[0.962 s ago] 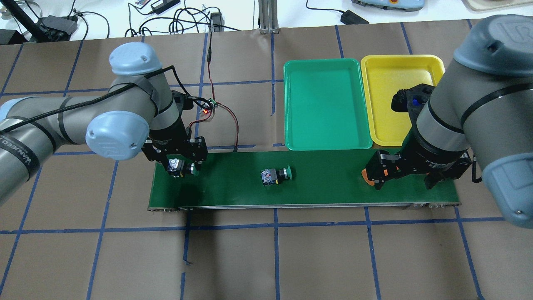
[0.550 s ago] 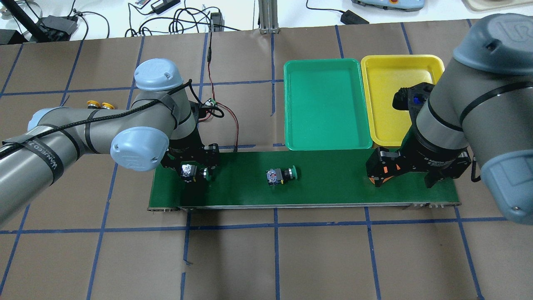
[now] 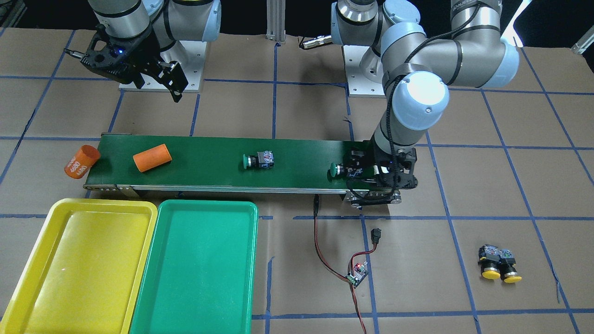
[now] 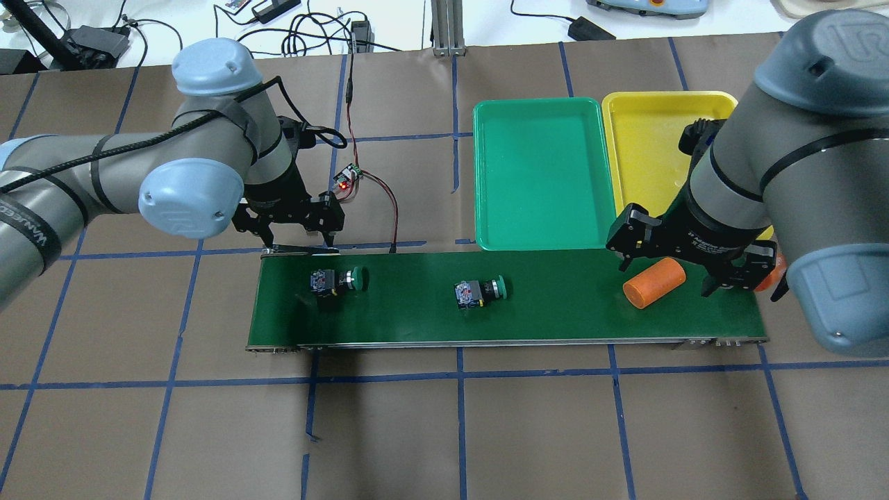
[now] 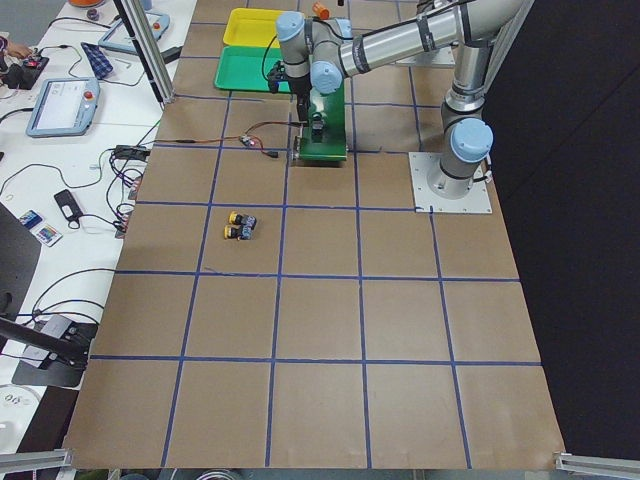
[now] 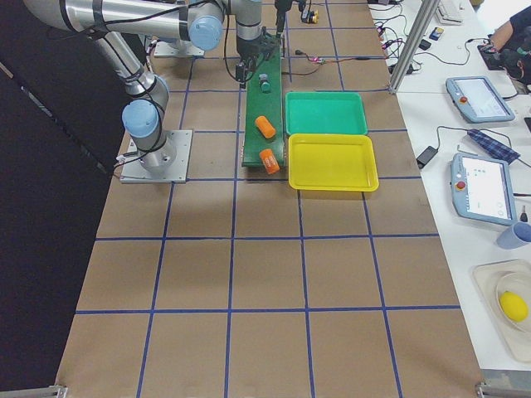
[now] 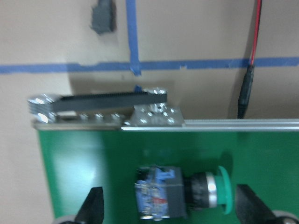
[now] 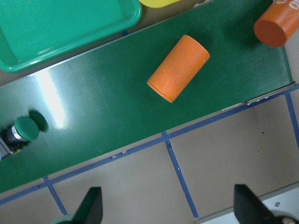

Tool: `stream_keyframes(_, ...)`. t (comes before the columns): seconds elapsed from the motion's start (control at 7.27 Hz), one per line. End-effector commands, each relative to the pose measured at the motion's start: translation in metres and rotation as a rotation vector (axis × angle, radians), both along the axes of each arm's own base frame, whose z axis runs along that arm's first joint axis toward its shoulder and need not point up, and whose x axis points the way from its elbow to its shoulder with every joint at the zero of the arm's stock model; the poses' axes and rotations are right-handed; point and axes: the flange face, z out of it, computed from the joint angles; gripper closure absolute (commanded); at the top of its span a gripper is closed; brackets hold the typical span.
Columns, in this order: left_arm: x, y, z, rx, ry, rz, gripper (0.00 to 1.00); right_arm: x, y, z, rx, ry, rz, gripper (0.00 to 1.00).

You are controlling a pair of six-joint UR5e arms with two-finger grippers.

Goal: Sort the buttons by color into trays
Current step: 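Lift the orange cylinder with the right gripper while the left gripper withdraws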

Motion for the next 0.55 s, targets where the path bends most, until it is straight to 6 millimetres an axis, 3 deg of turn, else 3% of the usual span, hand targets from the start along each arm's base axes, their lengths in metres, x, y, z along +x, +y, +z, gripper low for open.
stream_keyframes(0.0,0.126,-0.034,0.006,-0.015,0.04,-0.079,0.0,0.002,-0.006,0.004,-0.056,-0.017,-0.068,0.0)
stream_keyframes(0.14,0.183,-0.051,0.008,-0.031,0.049,-0.102,0.0,0.002,-0.01,-0.007,-0.035,-0.018,-0.142,0.0)
stream_keyframes(0.41,0.265,-0.1,-0.002,-0.068,0.053,-0.217,0.0,0.002,-0.023,-0.021,-0.019,-0.019,-0.205,0.0)
